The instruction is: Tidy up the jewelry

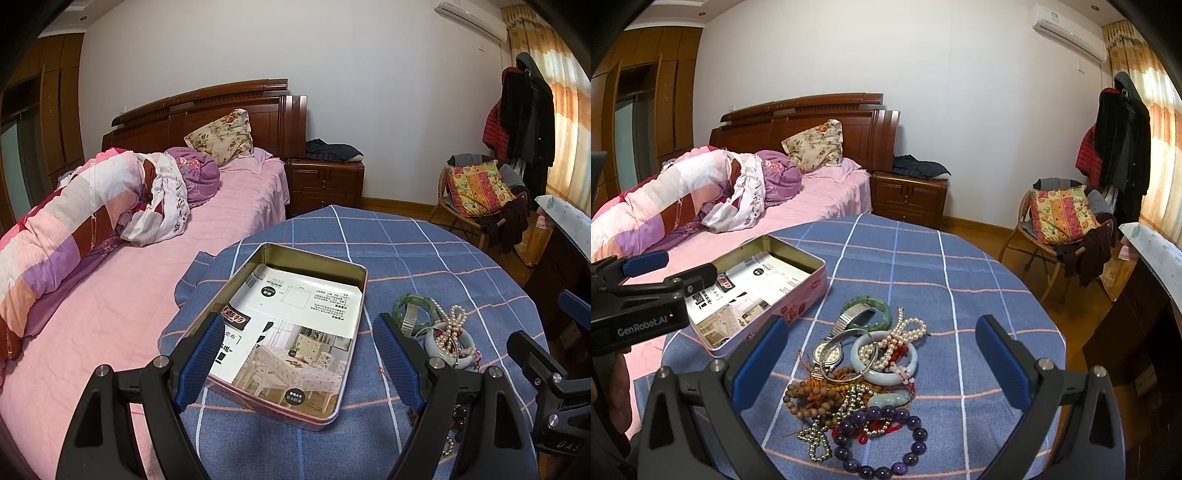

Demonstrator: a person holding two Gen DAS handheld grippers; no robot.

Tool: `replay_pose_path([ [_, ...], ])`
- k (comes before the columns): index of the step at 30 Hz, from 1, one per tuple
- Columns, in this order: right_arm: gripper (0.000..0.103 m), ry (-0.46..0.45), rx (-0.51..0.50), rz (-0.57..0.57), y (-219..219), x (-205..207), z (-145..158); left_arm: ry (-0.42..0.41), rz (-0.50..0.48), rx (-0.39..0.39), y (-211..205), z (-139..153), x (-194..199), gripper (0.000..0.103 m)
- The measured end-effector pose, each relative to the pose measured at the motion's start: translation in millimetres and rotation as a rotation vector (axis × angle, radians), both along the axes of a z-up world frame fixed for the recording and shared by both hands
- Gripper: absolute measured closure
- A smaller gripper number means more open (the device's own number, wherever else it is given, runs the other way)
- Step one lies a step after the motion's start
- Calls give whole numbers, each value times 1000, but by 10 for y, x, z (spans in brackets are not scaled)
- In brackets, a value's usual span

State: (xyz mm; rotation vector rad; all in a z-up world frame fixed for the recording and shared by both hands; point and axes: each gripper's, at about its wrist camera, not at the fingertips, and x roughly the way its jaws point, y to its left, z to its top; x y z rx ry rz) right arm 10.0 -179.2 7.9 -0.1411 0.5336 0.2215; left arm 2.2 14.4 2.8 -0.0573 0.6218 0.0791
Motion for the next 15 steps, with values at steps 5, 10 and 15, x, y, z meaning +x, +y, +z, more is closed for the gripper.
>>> replay_pose_path([
  [5,0,3,-2,0,2,-5,-20,5,-6,7,-39,-4,21,21],
  [10,0,10,-3,-5,-26,-1,-57,14,-13,15,-76,-48,39,21],
  [15,0,34,17,-6,-145,43,-66,24,-27,16,-116,-94,76,21],
])
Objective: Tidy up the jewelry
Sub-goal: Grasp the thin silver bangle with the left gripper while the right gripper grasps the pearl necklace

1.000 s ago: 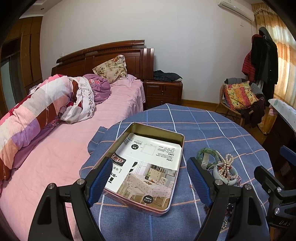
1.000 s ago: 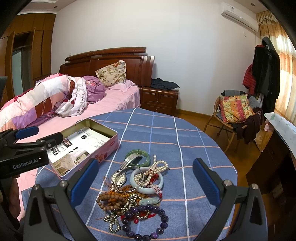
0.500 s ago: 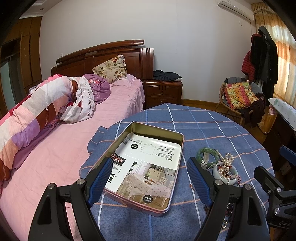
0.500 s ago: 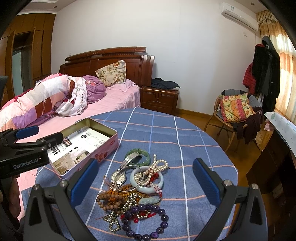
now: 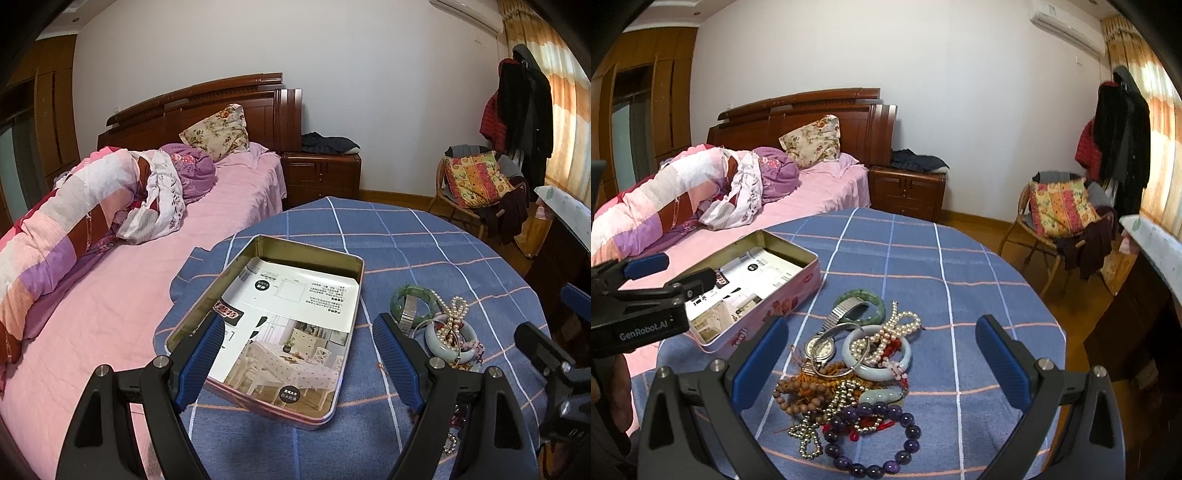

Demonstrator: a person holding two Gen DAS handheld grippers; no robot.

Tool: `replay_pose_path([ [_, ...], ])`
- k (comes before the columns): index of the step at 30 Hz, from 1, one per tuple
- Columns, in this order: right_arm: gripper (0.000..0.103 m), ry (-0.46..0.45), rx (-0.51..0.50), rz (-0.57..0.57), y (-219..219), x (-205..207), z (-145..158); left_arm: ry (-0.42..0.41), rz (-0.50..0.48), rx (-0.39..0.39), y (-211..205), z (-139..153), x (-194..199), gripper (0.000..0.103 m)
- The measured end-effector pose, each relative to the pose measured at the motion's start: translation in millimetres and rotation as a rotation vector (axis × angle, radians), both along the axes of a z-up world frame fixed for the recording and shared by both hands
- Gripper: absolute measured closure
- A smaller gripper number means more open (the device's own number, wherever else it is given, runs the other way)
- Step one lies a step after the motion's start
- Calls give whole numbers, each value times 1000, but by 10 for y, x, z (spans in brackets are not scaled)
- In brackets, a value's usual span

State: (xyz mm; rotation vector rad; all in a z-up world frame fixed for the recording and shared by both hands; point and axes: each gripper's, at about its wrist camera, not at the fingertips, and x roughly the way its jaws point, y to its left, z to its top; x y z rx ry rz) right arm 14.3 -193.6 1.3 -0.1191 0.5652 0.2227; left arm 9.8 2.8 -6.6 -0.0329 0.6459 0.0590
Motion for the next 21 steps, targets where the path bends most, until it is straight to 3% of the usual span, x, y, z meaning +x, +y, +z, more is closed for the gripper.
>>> replay_pose_path([
  [4,4,17,-25,-36,-171,40,-56,11,-38,3,-96,-56,50,21],
  [8,15,67,-43,-68,-367,78,-198,22,-97,18,-280,-121,119,21],
  [13,18,129,-36,-85,-481,139,-349,45,-164,57,-575,-230,258,21],
  [18,19,130,-22,-65,-460,180,-337,99,-215,70,-798,-409,459,21],
  [20,19,134,-15,-65,-483,216,-350,127,-235,74,-873,-478,516,34],
  [21,19,139,-10,-68,-499,232,-362,141,-252,70,-907,-506,531,49],
])
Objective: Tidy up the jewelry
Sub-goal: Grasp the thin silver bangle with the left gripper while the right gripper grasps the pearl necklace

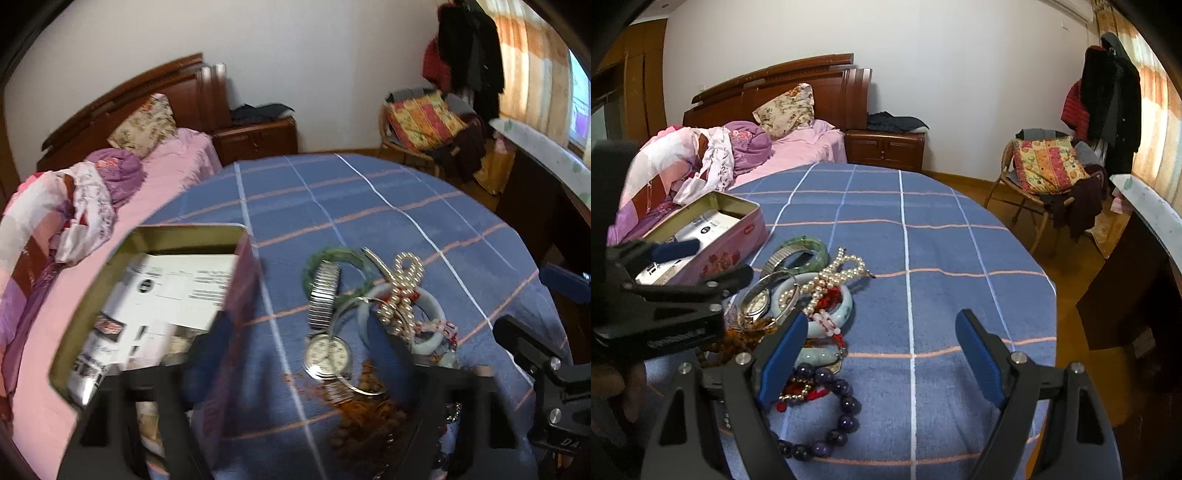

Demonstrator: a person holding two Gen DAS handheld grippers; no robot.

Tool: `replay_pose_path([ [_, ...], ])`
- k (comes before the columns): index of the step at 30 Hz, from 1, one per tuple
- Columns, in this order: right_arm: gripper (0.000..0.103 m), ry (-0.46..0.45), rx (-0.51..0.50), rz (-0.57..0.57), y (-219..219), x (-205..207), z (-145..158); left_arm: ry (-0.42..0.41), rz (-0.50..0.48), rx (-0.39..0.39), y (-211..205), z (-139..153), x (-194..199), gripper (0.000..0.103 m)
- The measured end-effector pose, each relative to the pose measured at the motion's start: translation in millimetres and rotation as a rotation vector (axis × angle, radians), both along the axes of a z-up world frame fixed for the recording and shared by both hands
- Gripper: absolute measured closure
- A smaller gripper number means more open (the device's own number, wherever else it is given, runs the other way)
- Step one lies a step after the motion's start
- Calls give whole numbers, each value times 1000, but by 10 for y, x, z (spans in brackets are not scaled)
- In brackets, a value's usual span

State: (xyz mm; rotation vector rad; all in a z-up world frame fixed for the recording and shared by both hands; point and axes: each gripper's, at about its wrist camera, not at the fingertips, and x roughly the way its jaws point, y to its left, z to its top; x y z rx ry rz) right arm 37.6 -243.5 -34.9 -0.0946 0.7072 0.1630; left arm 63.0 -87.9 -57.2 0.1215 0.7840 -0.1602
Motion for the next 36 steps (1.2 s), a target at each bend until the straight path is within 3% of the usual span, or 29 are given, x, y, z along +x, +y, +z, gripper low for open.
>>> replay_pose_path([
  [6,20,14,8,-4,-48,38,-76,101,-53,-12,-100,-185,71,64],
  [9,20,19,12,-1,-43,54,-87,114,-78,-24,-116,-208,49,96],
  [10,20,20,13,0,-38,59,-89,113,-88,-27,-108,-197,48,101],
  [18,25,30,34,11,-6,180,-86,25,-86,-51,5,37,-51,101],
  [26,35,69,75,27,88,487,-109,-84,-22,-56,182,332,-59,101],
  [36,36,170,93,34,165,743,-274,-89,9,-62,332,316,17,101],
])
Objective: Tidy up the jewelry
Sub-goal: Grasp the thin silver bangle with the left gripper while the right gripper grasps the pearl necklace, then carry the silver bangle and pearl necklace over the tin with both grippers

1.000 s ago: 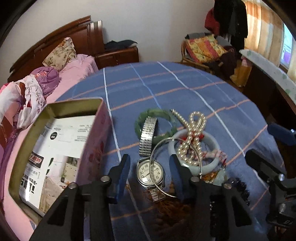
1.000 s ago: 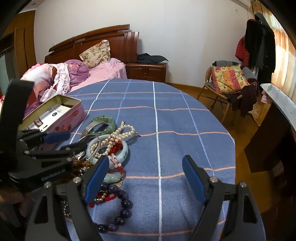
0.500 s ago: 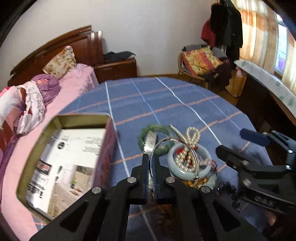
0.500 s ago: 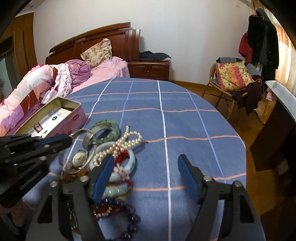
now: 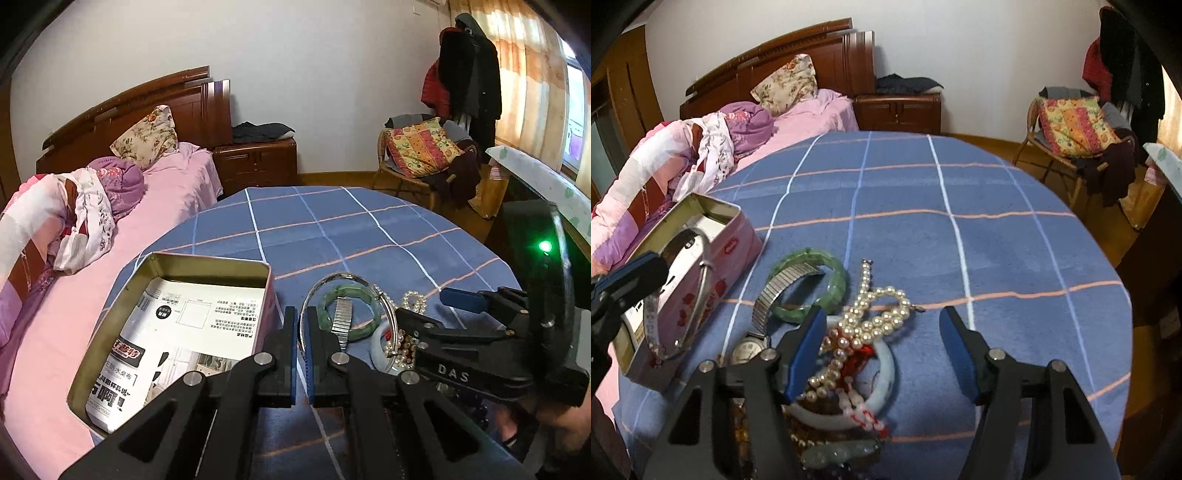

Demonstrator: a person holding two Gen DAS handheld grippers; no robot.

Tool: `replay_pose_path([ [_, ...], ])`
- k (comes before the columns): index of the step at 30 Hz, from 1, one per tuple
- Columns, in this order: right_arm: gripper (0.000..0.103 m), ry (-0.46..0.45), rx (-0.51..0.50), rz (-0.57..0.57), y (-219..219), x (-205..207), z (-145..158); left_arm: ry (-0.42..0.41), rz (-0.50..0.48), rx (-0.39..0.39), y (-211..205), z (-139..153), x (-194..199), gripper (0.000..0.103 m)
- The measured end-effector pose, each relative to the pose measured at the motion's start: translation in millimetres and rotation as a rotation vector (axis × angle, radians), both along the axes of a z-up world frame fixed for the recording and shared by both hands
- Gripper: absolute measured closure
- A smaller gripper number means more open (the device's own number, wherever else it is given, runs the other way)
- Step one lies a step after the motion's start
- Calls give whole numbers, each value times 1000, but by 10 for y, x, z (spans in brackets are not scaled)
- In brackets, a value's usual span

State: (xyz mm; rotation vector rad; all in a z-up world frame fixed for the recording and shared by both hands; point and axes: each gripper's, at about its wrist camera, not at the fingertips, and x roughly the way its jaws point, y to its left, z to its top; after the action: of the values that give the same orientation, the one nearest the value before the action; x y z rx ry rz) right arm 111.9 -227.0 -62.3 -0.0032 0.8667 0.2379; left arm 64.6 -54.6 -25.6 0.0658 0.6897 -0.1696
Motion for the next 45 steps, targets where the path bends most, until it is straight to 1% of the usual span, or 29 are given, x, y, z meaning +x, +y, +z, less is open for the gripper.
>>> replay_pose_path([
  [1,40,7,3,3,-2,16,-6,-1,-1,-1,10,-1,-4,101],
  [2,47,15,7,7,-5,23,-11,-1,0,-3,18,-4,-2,101],
  [6,60,37,14,28,29,42,-26,1,9,-13,66,-12,0,101],
  [8,79,33,19,38,23,14,-22,0,14,-19,100,-9,-4,101],
  [10,82,23,18,39,17,-17,-6,-3,22,-22,140,4,-13,101],
  [11,86,15,20,38,24,-14,7,-5,25,-24,153,15,-21,101],
  [15,86,-27,37,30,-5,-80,130,-20,41,-30,232,72,-60,101],
  [19,87,-82,40,41,-11,-182,329,-34,59,-36,313,144,-80,101],
  [25,87,-140,45,61,83,-192,545,-51,86,-42,459,228,-105,101],
  [30,87,-168,44,85,201,-156,630,-61,122,-39,619,279,-89,101],
  [39,87,-211,54,152,530,-105,759,-40,195,-37,947,209,47,101],
  [45,87,-237,66,201,755,-60,853,-32,220,-30,1084,188,102,101],
])
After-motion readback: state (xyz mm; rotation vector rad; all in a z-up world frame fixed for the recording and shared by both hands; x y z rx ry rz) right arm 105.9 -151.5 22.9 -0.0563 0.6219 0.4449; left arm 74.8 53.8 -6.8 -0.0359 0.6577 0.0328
